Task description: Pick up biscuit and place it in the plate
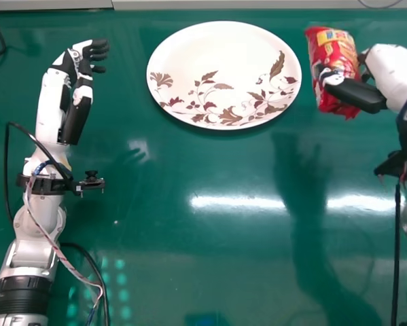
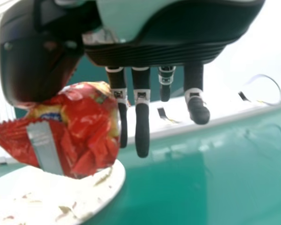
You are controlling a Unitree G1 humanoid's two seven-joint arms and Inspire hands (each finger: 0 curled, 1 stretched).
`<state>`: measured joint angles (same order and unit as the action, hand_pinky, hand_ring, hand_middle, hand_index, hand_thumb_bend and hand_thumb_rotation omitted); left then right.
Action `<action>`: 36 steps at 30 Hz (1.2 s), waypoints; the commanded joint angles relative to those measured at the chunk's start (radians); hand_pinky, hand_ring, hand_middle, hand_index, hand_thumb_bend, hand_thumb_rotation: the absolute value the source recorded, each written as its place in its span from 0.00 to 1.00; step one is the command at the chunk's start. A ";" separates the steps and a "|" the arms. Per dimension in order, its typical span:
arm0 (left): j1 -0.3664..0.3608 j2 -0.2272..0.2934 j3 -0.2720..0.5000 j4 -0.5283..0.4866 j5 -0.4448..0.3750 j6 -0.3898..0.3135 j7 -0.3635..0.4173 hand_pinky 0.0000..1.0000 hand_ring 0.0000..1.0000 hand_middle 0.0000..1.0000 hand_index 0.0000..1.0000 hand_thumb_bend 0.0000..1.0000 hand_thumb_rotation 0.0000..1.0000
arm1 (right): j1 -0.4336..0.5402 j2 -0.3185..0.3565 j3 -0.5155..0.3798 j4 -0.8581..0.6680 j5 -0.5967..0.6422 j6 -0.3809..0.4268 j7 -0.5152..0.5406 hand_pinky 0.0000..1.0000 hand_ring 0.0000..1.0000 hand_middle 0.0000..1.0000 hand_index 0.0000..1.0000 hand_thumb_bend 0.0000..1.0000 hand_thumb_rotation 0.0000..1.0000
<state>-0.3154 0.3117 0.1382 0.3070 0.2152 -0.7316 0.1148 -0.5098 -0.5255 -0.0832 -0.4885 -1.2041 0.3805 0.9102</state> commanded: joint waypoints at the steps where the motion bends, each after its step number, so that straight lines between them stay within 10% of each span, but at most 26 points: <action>1: 0.036 -0.004 -0.004 0.013 0.008 0.012 0.006 0.69 0.79 0.80 0.81 0.22 0.25 | -0.066 -0.004 0.039 0.034 -0.029 0.005 -0.030 0.06 0.38 0.44 0.52 0.51 0.00; 25: 0.102 0.000 -0.037 -0.126 -0.036 0.095 -0.093 0.71 0.80 0.82 0.81 0.21 0.23 | -0.445 0.124 0.439 0.959 0.193 -0.299 -0.642 0.12 0.42 0.50 0.48 0.52 0.00; 28: 0.110 -0.001 -0.036 -0.124 -0.044 0.088 -0.096 0.70 0.80 0.81 0.81 0.22 0.27 | -0.466 0.126 0.484 1.033 0.187 -0.329 -0.697 0.10 0.18 0.47 0.48 0.53 0.00; 36: 0.113 0.001 -0.032 -0.087 -0.054 0.036 -0.096 0.68 0.79 0.81 0.80 0.23 0.24 | -0.484 0.141 0.526 1.107 0.213 -0.320 -0.765 0.09 0.15 0.47 0.48 0.53 0.00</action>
<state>-0.2508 0.3204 0.1078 0.1790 0.1720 -0.6793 0.0207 -0.9974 -0.3944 0.4310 0.6055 -1.0026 0.0615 0.1567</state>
